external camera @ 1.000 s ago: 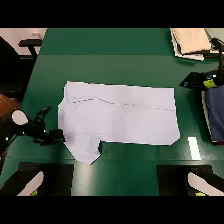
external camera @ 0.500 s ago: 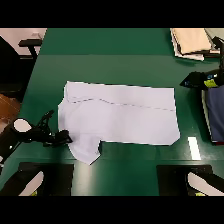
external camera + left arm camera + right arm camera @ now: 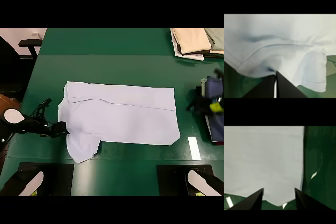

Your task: Fold the shirts.

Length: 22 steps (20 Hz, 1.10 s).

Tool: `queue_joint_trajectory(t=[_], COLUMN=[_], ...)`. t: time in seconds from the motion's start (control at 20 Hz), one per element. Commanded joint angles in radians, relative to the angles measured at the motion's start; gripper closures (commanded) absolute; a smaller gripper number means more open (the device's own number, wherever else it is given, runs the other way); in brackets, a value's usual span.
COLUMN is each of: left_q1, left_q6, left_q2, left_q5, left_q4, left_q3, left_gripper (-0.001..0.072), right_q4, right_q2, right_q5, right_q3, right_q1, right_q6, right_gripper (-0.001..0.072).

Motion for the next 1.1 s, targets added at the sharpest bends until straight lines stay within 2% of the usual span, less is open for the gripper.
queue_joint_trajectory(t=[0.0, 0.15, 0.3, 0.4, 0.45, 0.5, 0.55, 0.75, 0.9, 1.05], left_q1=[0.0, 0.0, 0.0, 0.0, 0.0, 0.0, 0.0, 0.0, 0.0, 0.0], left_q6=[0.01, 0.01, 0.01, 0.011, 0.017, 0.027, 0.028, -0.002, -0.02, -0.026], left_q2=[0.001, 0.001, 0.0, 0.001, 0.001, 0.001, 0.003, 0.135, 0.223, 0.212], left_q5=[-0.013, -0.013, -0.014, -0.021, -0.04, -0.068, -0.1, -0.205, -0.317, -0.321], left_q4=[-0.001, -0.001, -0.001, 0.003, 0.004, 0.01, 0.028, 0.13, 0.098, 0.089], left_q3=[0.034, 0.034, 0.034, 0.034, 0.035, 0.042, 0.055, 0.072, 0.1, 0.192], left_gripper=[0.0682, 0.0682, 0.0682, 0.0682, 0.0682, 0.0683, 0.0684, 0.0684, 0.0684, 0.0685], right_q4=[0.01, 0.087, 0.175, 0.188, 0.186, 0.185, 0.177, 0.004, -0.098, -0.126], right_q2=[0.099, 0.125, 0.082, 0.027, 0.005, -0.008, -0.014, 0.091, 0.217, 0.29], right_q5=[-0.014, -0.094, -0.193, -0.246, -0.264, -0.262, -0.249, -0.089, 0.073, 0.066], right_q3=[-0.314, -0.534, -0.605, -0.591, -0.566, -0.534, -0.494, -0.363, -0.294, -0.215], right_q1=[-0.124, -0.15, -0.078, 0.0, 0.039, 0.071, 0.101, 0.16, 0.16, 0.16], right_q6=[0.0, -0.001, -0.015, -0.015, -0.021, -0.038, -0.039, -0.008, 0.008, 0.036], right_gripper=[0.021, 0.021, 0.023, 0.0347, 0.0532, 0.0646, 0.0694, 0.0694, 0.0694, 0.0695])
